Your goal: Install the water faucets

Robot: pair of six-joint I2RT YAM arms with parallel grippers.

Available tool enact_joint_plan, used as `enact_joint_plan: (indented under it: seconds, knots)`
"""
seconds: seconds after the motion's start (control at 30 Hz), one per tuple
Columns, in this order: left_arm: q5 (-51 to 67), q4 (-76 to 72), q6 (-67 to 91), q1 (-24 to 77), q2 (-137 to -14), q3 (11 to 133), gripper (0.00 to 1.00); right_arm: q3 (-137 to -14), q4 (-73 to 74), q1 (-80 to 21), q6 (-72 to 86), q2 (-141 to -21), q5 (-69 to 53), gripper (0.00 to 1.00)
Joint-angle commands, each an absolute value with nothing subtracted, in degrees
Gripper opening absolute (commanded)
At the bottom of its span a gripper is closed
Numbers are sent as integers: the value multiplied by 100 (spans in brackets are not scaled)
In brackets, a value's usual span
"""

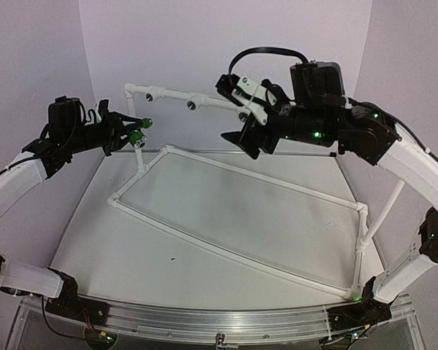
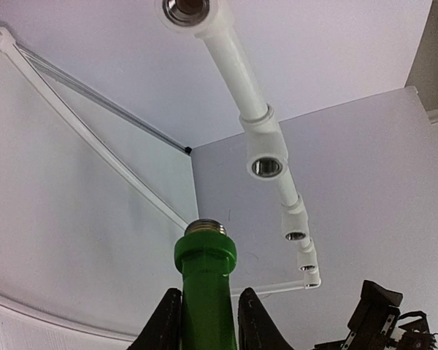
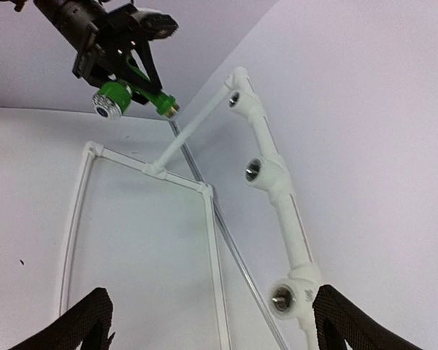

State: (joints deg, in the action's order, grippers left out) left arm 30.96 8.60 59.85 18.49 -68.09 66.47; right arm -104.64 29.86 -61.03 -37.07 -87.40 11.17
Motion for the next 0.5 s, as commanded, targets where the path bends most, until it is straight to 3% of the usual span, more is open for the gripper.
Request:
enact_joint_plan:
  seconds: [0.0, 0.47]
  knots:
    - [3426, -217, 6253, 1573, -6975, 6726, 0, -11206, 4093, -5263, -3553, -8896, 1147, 93]
    - [3470, -222, 6065, 1190, -7185, 6915, 0, -12225, 5403, -3991, -4105, -9771, 113, 89]
